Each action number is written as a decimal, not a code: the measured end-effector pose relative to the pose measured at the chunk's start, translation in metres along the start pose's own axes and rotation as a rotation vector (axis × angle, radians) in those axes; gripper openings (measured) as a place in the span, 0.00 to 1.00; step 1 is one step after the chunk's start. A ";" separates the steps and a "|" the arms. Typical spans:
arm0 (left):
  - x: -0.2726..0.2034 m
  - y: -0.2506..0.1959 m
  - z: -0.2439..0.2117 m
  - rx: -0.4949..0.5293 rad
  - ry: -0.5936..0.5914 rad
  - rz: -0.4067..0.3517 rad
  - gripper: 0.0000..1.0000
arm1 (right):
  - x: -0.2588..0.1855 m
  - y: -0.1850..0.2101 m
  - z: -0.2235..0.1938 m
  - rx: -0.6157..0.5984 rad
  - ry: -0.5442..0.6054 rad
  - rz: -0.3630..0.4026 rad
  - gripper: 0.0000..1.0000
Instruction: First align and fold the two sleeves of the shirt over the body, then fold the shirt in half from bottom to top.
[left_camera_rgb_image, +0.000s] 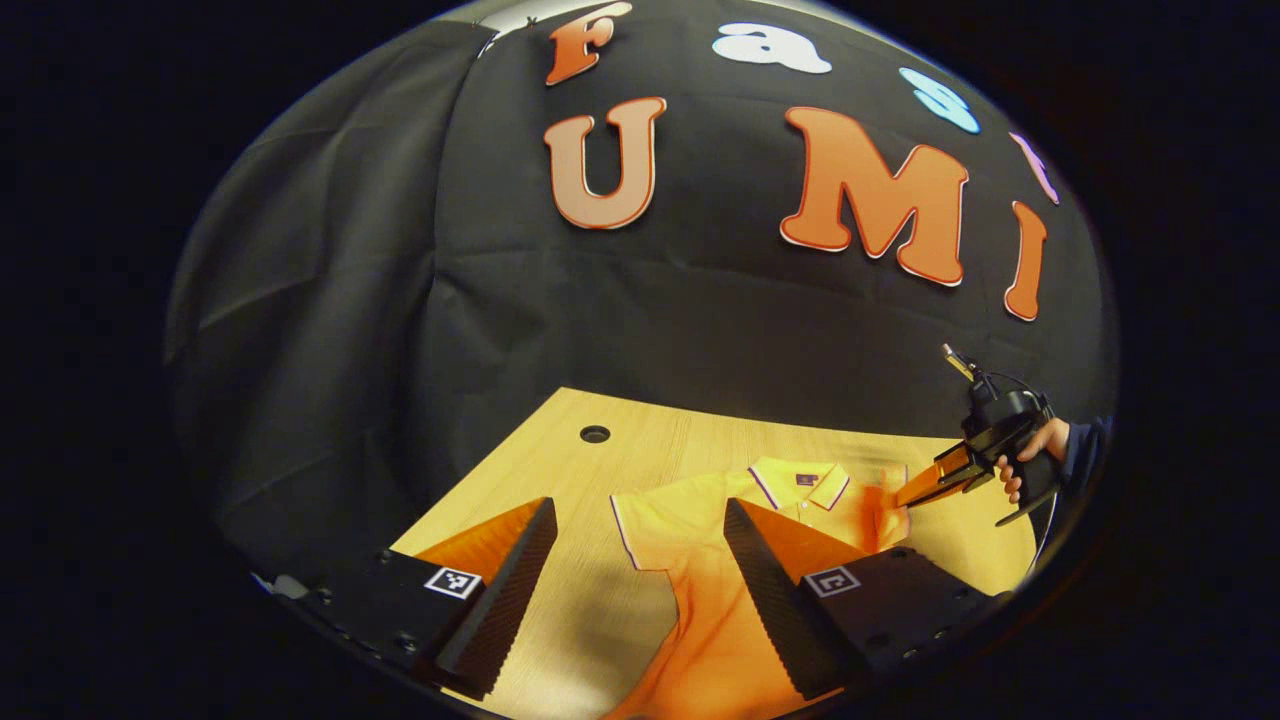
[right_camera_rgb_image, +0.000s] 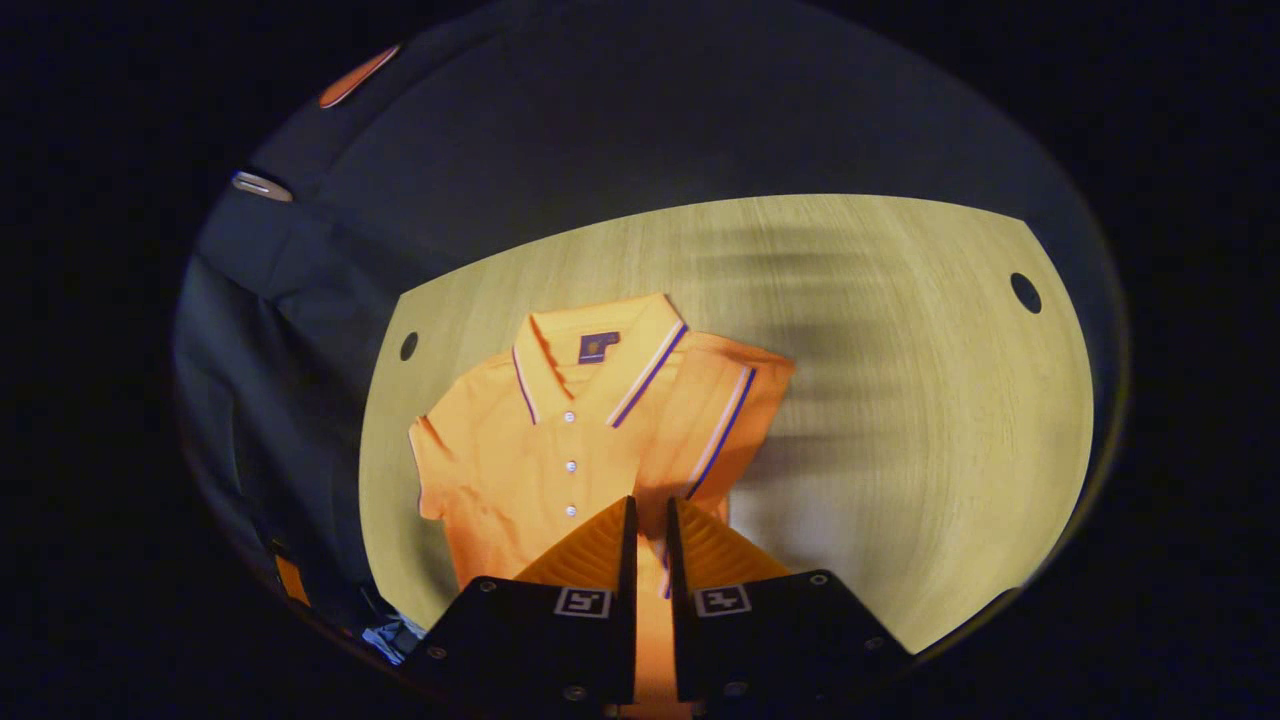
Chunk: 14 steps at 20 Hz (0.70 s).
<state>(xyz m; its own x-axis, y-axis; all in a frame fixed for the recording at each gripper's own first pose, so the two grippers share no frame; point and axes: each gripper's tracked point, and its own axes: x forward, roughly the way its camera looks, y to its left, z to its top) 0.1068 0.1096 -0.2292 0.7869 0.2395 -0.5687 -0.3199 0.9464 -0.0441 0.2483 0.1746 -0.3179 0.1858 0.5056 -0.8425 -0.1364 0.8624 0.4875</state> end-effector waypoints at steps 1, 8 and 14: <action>0.014 0.003 0.000 -0.015 0.011 -0.017 1.00 | -0.005 0.009 0.001 0.001 -0.009 0.016 0.26; 0.113 0.016 -0.036 -0.069 0.266 -0.097 0.97 | -0.057 0.017 0.014 -0.049 -0.226 -0.026 0.79; 0.172 0.027 -0.094 -0.132 0.623 -0.039 0.97 | -0.116 -0.003 -0.011 -0.001 -0.369 -0.087 0.88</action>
<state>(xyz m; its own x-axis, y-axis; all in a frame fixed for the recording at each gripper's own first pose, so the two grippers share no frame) 0.1837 0.1564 -0.4056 0.3575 -0.0031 -0.9339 -0.3908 0.9078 -0.1526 0.2167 0.1127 -0.2240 0.5347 0.4053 -0.7415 -0.1056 0.9026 0.4172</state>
